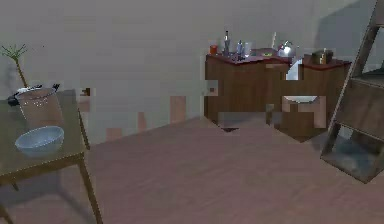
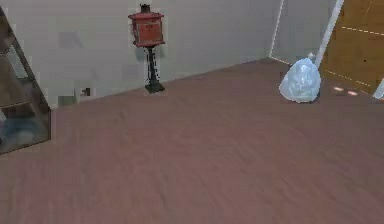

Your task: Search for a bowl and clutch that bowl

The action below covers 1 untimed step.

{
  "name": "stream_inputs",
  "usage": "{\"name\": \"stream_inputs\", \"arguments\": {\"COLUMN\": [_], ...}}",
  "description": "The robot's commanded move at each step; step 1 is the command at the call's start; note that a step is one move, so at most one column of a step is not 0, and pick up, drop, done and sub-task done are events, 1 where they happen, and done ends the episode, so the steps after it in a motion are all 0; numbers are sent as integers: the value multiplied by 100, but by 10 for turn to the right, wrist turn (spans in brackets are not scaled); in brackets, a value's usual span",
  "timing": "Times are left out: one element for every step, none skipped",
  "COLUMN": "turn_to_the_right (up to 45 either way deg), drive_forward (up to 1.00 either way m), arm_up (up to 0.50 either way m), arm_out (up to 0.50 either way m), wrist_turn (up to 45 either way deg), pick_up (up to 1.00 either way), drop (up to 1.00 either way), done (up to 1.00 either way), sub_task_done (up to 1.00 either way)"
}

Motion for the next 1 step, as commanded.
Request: {"name": "stream_inputs", "arguments": {"turn_to_the_right": [-300], "drive_forward": [0], "arm_up": [0], "arm_out": [0], "wrist_turn": [0], "pick_up": [0], "drop": [0], "done": [0], "sub_task_done": [0]}}
